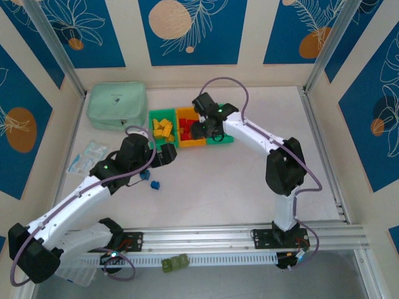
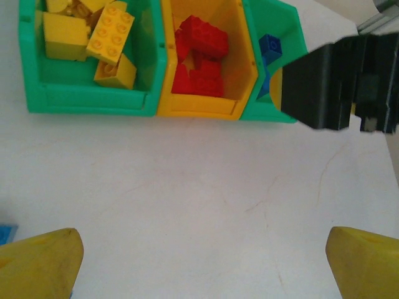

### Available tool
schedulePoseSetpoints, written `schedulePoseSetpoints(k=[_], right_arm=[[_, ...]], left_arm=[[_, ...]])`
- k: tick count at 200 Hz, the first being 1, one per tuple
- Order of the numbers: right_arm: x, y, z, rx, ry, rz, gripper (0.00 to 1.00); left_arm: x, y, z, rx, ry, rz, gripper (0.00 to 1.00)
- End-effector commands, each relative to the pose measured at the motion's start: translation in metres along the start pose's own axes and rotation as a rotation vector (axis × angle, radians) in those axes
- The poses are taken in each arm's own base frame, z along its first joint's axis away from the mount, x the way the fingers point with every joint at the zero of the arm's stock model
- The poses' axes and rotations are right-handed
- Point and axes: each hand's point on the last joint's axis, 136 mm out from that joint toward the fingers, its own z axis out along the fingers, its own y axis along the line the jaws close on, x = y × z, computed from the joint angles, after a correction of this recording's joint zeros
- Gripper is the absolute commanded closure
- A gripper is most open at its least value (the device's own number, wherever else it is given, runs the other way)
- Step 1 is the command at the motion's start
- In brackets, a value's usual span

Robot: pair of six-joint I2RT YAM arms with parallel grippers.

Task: Sort the legos into containers by color
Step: Place the lego in the container, then pick up the lego from the middle-left of the table.

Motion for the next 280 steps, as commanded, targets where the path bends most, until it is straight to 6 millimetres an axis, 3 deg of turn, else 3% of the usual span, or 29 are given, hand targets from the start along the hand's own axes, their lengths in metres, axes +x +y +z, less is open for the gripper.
schedulePoseSetpoints(k=[1, 52, 127, 236, 280], right_arm=[[0.021, 0.033, -0.006, -0.077, 0.027, -0.011, 0.36], [0.055, 0.120, 0.006, -0.241, 0.084, -0.121, 0.30], [0.079, 0.213, 0.024, -0.449, 0.110, -0.297, 0.22], [0.087, 0.248, 0.089, -0.391, 0.157, -0.435, 0.20], [0.089, 0.247, 0.107, -0.337, 0.173, -0.466, 0.33]], left_arm=[[0.015, 0.027, -0.010, -0.087, 0.035, 0.007, 0.01], [0.028, 0.059, -0.046, -0.173, 0.018, -0.040, 0.01], [0.036, 0.083, -0.087, -0.219, -0.037, -0.104, 0.01], [0.037, 0.094, -0.101, -0.245, -0.072, -0.134, 0.01], [0.037, 0.095, -0.101, -0.250, -0.076, -0.137, 0.01]])
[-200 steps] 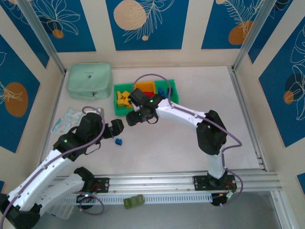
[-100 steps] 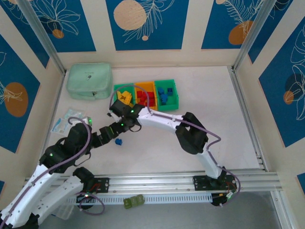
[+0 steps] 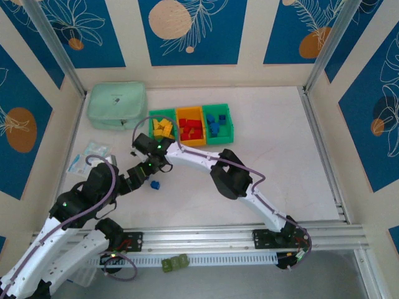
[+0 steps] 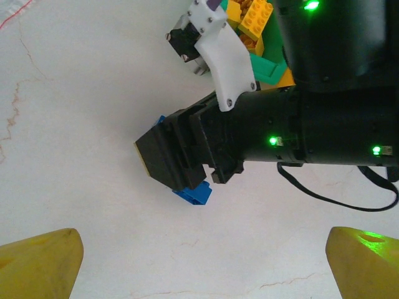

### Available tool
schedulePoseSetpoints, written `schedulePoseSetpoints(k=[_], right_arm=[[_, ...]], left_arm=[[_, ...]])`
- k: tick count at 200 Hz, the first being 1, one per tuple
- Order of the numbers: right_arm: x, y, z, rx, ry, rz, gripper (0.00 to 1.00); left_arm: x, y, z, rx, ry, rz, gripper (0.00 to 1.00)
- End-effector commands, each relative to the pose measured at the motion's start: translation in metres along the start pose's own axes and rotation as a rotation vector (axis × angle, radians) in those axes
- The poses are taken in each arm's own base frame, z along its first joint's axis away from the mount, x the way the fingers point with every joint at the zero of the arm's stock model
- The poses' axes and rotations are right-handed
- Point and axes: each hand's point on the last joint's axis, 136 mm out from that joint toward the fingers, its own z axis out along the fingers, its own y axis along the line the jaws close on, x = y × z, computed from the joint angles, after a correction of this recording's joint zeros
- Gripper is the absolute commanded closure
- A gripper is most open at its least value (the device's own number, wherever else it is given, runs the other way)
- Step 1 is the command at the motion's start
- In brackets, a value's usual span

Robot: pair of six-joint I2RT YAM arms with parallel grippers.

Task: Sort the legos into containers by color
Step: Pick up the lego from the middle-left of the table, then place the lego in the container.

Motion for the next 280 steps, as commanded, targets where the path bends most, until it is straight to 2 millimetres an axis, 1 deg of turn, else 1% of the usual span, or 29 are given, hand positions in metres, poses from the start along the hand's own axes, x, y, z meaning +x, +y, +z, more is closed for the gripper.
schedulePoseSetpoints(k=[1, 51, 70, 89, 105, 125, 141, 168, 203, 224, 247, 264, 280], right_arm=[[0.007, 0.000, 0.005, 0.029, 0.040, -0.036, 0.33], [0.006, 0.000, 0.002, 0.045, 0.036, -0.057, 0.54], [0.003, 0.000, -0.005, 0.053, 0.025, -0.054, 0.62], [-0.002, -0.001, -0.019, 0.057, 0.003, -0.044, 0.68], [-0.003, -0.004, -0.032, 0.062, -0.008, -0.026, 0.72], [-0.002, -0.014, -0.054, 0.080, -0.035, 0.014, 0.74], [0.000, -0.027, -0.074, 0.090, -0.059, 0.069, 0.75], [0.012, -0.060, -0.111, 0.131, -0.095, 0.173, 0.75], [0.027, -0.120, -0.164, 0.184, -0.156, 0.337, 0.75], [0.036, -0.159, -0.190, 0.242, -0.190, 0.413, 0.75], [0.043, -0.205, -0.213, 0.321, -0.212, 0.488, 0.75], [0.046, -0.238, -0.223, 0.369, -0.221, 0.539, 0.75], [0.047, -0.266, -0.228, 0.409, -0.223, 0.580, 0.75]], left_arm=[[-0.003, 0.006, -0.003, -0.024, -0.020, -0.020, 0.01], [-0.003, 0.006, -0.001, -0.026, -0.020, -0.023, 0.01], [-0.004, 0.005, -0.001, -0.022, -0.020, -0.025, 0.01], [-0.005, 0.003, -0.002, -0.019, -0.018, -0.026, 0.01], [-0.007, -0.001, -0.003, -0.010, -0.017, -0.022, 0.01], [-0.008, -0.006, -0.003, 0.004, -0.011, -0.006, 0.01], [-0.010, -0.013, -0.001, 0.022, -0.003, 0.007, 0.01], [-0.012, -0.029, 0.006, 0.053, 0.023, 0.031, 0.01], [-0.012, -0.052, 0.026, 0.101, 0.062, 0.065, 0.01], [-0.012, -0.069, 0.041, 0.132, 0.085, 0.084, 0.01], [-0.012, -0.089, 0.060, 0.180, 0.108, 0.094, 0.01], [-0.013, -0.104, 0.073, 0.211, 0.119, 0.097, 0.01], [-0.013, -0.117, 0.083, 0.231, 0.128, 0.102, 0.01]])
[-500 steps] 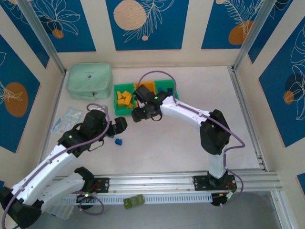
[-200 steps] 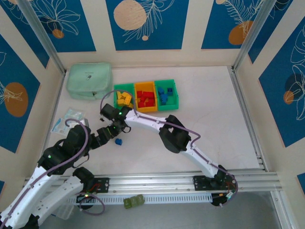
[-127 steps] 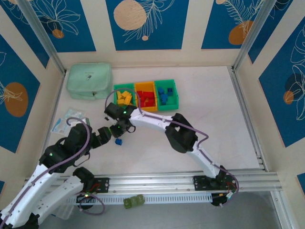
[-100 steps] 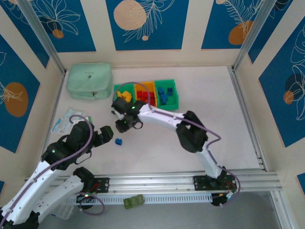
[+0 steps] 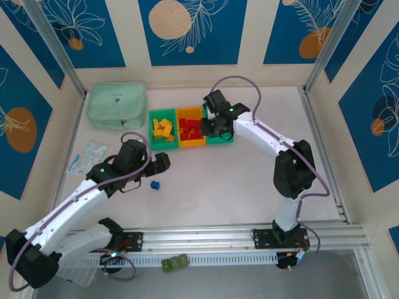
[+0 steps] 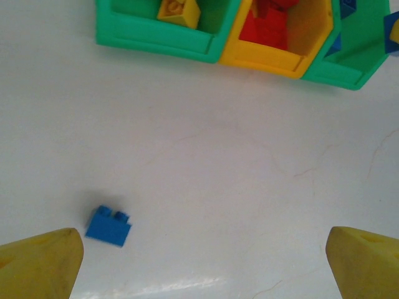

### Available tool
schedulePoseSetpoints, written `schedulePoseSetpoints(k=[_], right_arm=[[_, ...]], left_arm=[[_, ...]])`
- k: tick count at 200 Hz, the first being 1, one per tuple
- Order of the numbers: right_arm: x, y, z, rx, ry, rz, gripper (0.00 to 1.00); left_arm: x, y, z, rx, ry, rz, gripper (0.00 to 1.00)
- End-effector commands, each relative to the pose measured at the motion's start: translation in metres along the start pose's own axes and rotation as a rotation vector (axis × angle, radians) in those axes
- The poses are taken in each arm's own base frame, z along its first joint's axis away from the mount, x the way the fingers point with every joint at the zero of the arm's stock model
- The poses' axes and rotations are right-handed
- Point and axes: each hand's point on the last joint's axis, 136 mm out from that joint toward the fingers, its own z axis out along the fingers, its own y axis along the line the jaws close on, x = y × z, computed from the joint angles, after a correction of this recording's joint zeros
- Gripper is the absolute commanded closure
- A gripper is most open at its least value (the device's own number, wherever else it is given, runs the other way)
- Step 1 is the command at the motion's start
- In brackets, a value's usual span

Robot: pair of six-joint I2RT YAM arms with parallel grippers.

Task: Sort the legos into containers by color
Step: Place the lego in the container.

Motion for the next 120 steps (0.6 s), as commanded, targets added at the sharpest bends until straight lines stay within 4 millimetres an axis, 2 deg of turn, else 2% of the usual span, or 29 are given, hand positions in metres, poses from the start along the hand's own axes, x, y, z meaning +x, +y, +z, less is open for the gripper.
schedulePoseSetpoints(k=[1, 36, 69, 94, 120], right_arm=[[-0.016, -0.031, 0.001, 0.069, -0.010, 0.049, 0.75], [-0.039, -0.062, 0.027, 0.125, -0.004, 0.093, 0.74], [-0.049, -0.083, 0.051, 0.179, 0.025, 0.111, 0.71], [-0.054, -0.089, 0.057, 0.207, 0.023, 0.095, 0.64], [-0.054, -0.092, 0.051, 0.217, 0.018, 0.094, 0.53]], left_arm=[[-0.019, -0.038, 0.006, 0.126, -0.034, 0.026, 0.01], [-0.027, -0.052, 0.022, 0.145, -0.029, 0.033, 0.01], [-0.032, -0.057, 0.025, 0.148, -0.036, 0.039, 0.01], [-0.032, -0.055, 0.025, 0.141, -0.039, 0.041, 0.01], [-0.031, -0.053, 0.024, 0.134, -0.041, 0.047, 0.01]])
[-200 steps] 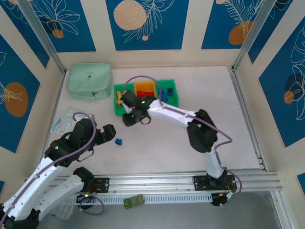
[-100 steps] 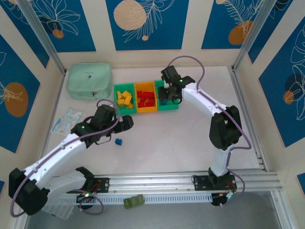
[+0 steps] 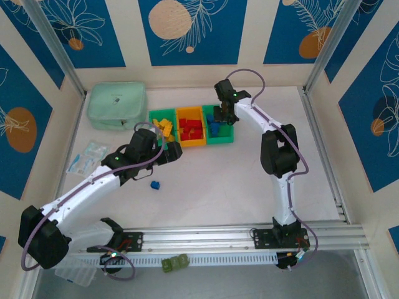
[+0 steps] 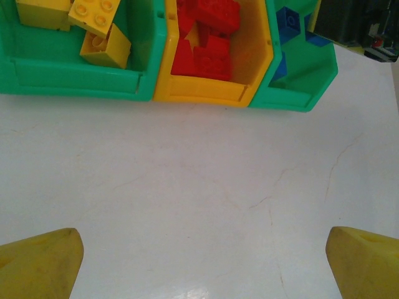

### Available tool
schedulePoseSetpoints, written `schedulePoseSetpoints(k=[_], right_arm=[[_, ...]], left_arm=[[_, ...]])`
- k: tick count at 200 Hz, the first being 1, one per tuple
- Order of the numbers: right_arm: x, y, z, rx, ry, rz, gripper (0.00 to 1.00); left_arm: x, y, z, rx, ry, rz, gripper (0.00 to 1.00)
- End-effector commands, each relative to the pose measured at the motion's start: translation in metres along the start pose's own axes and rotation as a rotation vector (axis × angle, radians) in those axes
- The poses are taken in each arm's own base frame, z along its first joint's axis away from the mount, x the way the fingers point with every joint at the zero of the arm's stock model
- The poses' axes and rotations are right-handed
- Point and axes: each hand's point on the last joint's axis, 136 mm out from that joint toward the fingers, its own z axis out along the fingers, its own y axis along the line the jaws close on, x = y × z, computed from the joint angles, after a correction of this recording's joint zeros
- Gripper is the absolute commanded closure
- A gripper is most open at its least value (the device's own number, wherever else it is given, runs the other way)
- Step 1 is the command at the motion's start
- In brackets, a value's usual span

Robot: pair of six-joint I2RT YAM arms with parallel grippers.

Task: Sort the legos into containers by color
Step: Place the lego in the container, then pick up the lego from the bottom-center of the table.

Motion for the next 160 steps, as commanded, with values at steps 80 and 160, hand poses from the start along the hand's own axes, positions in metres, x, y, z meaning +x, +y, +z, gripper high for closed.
schedulePoseSetpoints(k=[80, 160], right_arm=[[0.021, 0.025, -0.066, -0.076, -0.057, -0.039, 0.42], [0.130, 0.140, -0.100, -0.314, 0.029, -0.270, 0.32]], left_arm=[[-0.010, -0.006, -0.023, 0.017, -0.049, 0.040, 0.01], [0.014, 0.034, -0.063, -0.077, -0.041, 0.013, 0.01]])
